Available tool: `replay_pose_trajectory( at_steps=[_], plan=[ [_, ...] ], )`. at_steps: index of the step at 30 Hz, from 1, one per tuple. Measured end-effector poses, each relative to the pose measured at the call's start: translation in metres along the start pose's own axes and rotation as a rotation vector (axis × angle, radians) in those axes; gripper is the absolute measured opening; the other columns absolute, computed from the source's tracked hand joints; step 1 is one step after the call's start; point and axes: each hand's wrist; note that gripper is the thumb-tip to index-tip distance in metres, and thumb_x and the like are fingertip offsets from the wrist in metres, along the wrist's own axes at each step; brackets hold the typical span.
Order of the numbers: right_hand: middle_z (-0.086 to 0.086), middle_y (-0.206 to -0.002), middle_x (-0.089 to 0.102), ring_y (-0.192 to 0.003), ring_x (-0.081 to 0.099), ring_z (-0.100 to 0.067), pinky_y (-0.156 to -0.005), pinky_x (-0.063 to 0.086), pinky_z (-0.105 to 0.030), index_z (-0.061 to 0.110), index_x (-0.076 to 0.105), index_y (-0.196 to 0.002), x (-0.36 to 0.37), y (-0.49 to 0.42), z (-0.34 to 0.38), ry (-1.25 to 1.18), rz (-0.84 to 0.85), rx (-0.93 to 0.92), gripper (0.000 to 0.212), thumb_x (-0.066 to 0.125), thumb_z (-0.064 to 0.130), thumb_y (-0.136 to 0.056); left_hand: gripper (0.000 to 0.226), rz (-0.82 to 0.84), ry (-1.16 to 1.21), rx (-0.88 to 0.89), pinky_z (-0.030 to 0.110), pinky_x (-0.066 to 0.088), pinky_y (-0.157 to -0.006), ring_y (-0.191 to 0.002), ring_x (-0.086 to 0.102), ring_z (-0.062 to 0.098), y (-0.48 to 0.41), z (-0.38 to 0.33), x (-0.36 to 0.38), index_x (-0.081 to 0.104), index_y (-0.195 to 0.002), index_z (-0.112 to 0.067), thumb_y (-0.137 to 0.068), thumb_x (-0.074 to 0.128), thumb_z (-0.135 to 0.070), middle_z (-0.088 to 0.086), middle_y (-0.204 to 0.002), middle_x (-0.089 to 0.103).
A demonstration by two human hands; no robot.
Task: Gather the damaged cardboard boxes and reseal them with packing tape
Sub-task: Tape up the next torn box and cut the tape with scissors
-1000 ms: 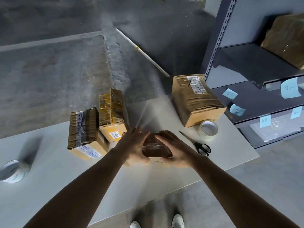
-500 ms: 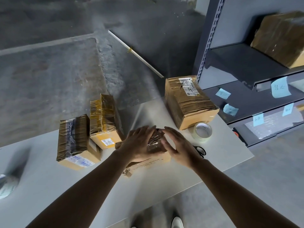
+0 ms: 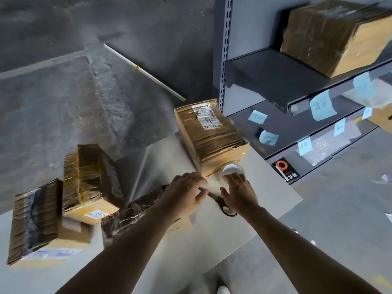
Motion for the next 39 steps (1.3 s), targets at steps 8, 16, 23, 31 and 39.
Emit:
replay_pose_trajectory(
  at_steps=[8,16,23,31,39],
  plan=[
    [-0.009,-0.132,0.061,-0.122,0.053,-0.029,-0.101,0.046,-0.031,0.017,0.056,-0.135,0.016,-0.01,-0.019,0.067,0.039,0.089,0.037,0.06,0.022,-0.098,0.026,0.006,-0.05,-0.058,0.029,0.046,-0.08,-0.091,0.064,0.014,-0.011,0.003,0.012,0.069,-0.105,-0.019,-0.095,0.05,-0.034,-0.005,-0.103,0.069],
    [-0.019,-0.107,0.071,-0.094,0.065,-0.036,-0.083,0.055,-0.042,0.006,0.065,-0.112,-0.01,0.016,-0.005,-0.085,-0.054,0.01,0.024,0.063,0.02,-0.093,0.033,-0.025,-0.017,-0.084,0.035,0.05,-0.092,-0.103,0.064,0.015,-0.012,-0.003,-0.006,0.064,-0.122,-0.015,-0.097,0.054,-0.035,0.0,-0.118,0.068],
    [-0.015,-0.101,0.071,-0.087,0.067,-0.033,-0.072,0.057,-0.036,0.012,0.06,-0.104,-0.046,0.047,0.038,-0.413,-0.031,-0.023,0.02,0.053,0.03,-0.097,0.057,-0.035,0.174,-0.13,0.024,0.042,-0.092,-0.12,0.054,0.017,0.0,-0.015,-0.031,0.045,-0.142,-0.013,-0.094,0.063,-0.037,0.003,-0.138,0.052],
    [0.016,-0.083,0.056,-0.07,0.059,0.009,-0.06,0.041,-0.001,0.019,0.056,-0.098,-0.063,0.061,0.098,-0.504,-0.161,-0.164,0.008,0.061,0.024,-0.097,0.023,-0.272,0.215,-0.071,0.018,0.053,-0.081,-0.101,0.06,0.006,0.041,-0.002,-0.068,0.067,-0.11,-0.016,-0.09,0.069,-0.028,-0.004,-0.111,0.065],
    [0.017,-0.076,0.056,-0.071,0.062,0.006,-0.055,0.042,-0.009,0.016,0.051,-0.102,-0.077,0.062,0.158,-0.658,-0.07,-0.362,0.008,0.058,0.017,-0.099,0.025,-0.423,0.229,-0.014,0.032,0.053,-0.07,-0.079,0.063,0.011,0.082,0.016,-0.113,0.065,-0.091,-0.008,-0.095,0.057,-0.03,0.0,-0.087,0.066]
  ],
)
Point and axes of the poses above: each hand's wrist, its own y-axis away from the middle knuckle, its own x-axis out of the palm, z = x × y
